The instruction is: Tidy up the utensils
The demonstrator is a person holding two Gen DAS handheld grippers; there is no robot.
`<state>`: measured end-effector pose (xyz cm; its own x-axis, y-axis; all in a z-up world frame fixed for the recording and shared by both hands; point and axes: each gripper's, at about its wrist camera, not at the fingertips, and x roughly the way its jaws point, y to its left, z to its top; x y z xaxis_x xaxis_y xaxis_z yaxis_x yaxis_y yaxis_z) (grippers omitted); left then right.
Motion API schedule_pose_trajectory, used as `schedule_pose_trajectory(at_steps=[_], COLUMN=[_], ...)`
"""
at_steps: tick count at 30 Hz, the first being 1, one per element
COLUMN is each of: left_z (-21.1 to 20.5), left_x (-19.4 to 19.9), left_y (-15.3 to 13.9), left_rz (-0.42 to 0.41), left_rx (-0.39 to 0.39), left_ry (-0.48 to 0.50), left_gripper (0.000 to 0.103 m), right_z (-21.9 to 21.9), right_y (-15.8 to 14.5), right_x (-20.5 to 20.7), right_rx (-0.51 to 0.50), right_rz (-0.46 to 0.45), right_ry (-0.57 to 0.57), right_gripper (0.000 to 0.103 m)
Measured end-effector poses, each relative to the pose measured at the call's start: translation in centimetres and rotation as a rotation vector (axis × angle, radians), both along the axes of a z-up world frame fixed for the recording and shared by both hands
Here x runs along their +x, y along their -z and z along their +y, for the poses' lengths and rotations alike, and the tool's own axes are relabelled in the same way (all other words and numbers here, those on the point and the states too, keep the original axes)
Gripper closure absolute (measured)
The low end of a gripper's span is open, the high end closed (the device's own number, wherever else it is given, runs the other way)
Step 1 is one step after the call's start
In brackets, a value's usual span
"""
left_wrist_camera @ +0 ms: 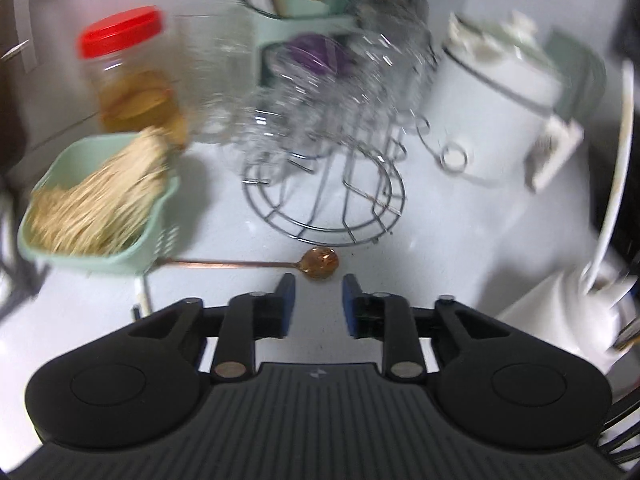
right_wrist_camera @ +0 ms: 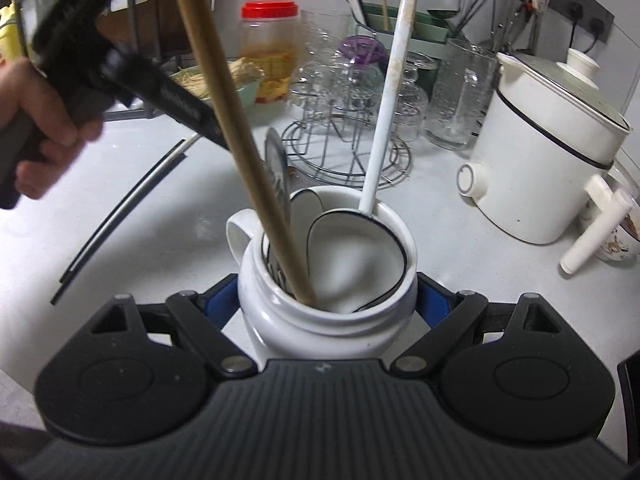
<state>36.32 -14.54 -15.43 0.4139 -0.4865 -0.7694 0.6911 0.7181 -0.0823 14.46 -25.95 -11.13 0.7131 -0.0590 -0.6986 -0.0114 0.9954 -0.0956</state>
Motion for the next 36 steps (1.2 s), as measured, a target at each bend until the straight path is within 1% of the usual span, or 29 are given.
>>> schedule_pose_trajectory(at_steps=[4, 6, 9, 12, 14, 16, 19, 22, 23, 26, 27, 31, 33, 36], left_z=[-3.3, -4.5, -6.1, -7.1, -7.6, -7.9, -8.4, -8.9, -9.1, -9.6, -9.7, -9.7, -9.4, -8.7], left_x=[0.2, 0.2, 0.3, 0.4, 0.5, 0.7, 1.0, 1.2, 1.3, 1.5, 1.5, 1.4, 1.3, 0.9], left_y=[2.1, 2.8, 3.7, 4.3, 4.5, 4.6, 4.5, 4.5, 4.5, 4.4, 4.5, 4.4, 4.2, 3.5], left_rz=[-0.092, -0.128, -0.17, -0.198, -0.205, -0.196, -0.21, -0.205, -0.204, -0.181, -0.182, -0.166, -0.152, -0.156], left_rx=[0.133, 0.176, 0.233, 0.28, 0.292, 0.298, 0.328, 0.342, 0.35, 0.365, 0.384, 0.4, 0.392, 0.374], left_ry=[0.119, 0.175, 0.232, 0.256, 0.262, 0.267, 0.251, 0.218, 0.211, 0.202, 0.192, 0.139, 0.116, 0.081], left_gripper=[0.072, 0.072, 0.072, 0.072, 0.072, 0.073, 0.073, 0.074, 0.076, 0.09, 0.094, 0.097, 0.098, 0.099], right_z=[-0.4, -0.5, -0.7, -0.9, -1.0, -1.3, -1.4, -1.6, -1.6, -1.7, -1.7, -1.6, -1.7, -1.8], right_y=[0.1, 0.2, 0.2, 0.3, 0.3, 0.3, 0.4, 0.5, 0.5, 0.7, 0.7, 0.8, 0.8, 0.9], right_x=[-0.1, 0.0, -0.1, -0.1, -0.2, -0.1, 0.0, 0.0, 0.0, 0.1, 0.1, 0.1, 0.2, 0.5], right_rx=[0.003, 0.003, 0.006, 0.012, 0.02, 0.037, 0.051, 0.059, 0.06, 0.062, 0.06, 0.056, 0.056, 0.055], right_rz=[-0.009, -0.011, -0.017, -0.023, -0.025, -0.023, -0.022, -0.023, -0.023, -0.023, -0.025, -0.03, -0.032, -0.038], right_ry=[-0.014, -0.024, -0.033, -0.034, -0.036, -0.033, -0.036, -0.042, -0.046, -0.056, -0.06, -0.072, -0.082, -0.105], right_gripper=[0.011, 0.011, 0.011, 0.011, 0.012, 0.012, 0.012, 0.012, 0.012, 0.012, 0.012, 0.011, 0.011, 0.011])
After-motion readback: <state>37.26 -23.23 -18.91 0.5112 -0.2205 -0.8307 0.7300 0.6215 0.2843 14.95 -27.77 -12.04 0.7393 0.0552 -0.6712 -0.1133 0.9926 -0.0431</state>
